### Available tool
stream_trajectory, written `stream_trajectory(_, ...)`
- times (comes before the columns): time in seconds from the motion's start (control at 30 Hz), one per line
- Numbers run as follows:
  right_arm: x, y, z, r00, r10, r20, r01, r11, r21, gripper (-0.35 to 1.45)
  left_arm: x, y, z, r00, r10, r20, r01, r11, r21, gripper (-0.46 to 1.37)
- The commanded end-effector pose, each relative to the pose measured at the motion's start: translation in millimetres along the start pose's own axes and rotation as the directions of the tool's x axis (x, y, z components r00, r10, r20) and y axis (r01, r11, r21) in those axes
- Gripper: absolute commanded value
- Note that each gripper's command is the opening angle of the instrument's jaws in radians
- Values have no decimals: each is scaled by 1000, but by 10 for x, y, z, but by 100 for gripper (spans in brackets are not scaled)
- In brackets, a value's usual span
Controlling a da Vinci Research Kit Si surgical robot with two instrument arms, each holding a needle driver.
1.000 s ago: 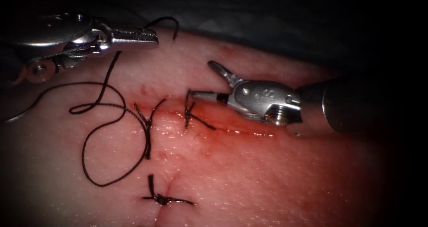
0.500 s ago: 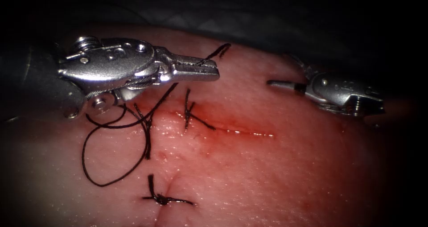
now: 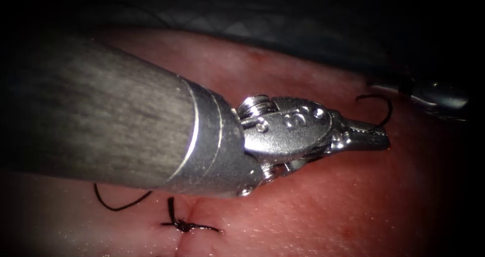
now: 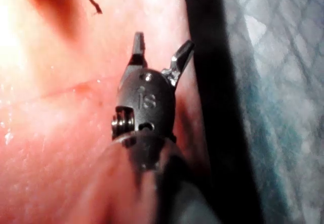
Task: Wound Closure
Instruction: Set the cut suture down with the left gripper
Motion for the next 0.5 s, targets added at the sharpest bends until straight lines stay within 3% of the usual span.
stream_trajectory(0.03, -1, 6, -6, 1000, -5, 9, 5, 1000, 1, 121, -2, 1, 7, 1000, 7, -2, -7, 1000, -9, -35)
stream_trajectory(0.3, -8, 39, -38, 998, -42, 54, 44, 999, -29, 120, -35, 13, 59, 999, 39, 7, -39, 999, -9, -35)
stream_trajectory(0.43, -8, 44, -41, 998, -39, 50, 40, 999, -29, 123, -62, 23, 92, 1000, 25, 16, -24, 998, -53, -35)
stream_trajectory(0.5, -7, 41, -39, 998, -39, 43, 39, 999, -16, 123, -85, 33, 112, 999, 22, 26, -19, 996, -90, -35)
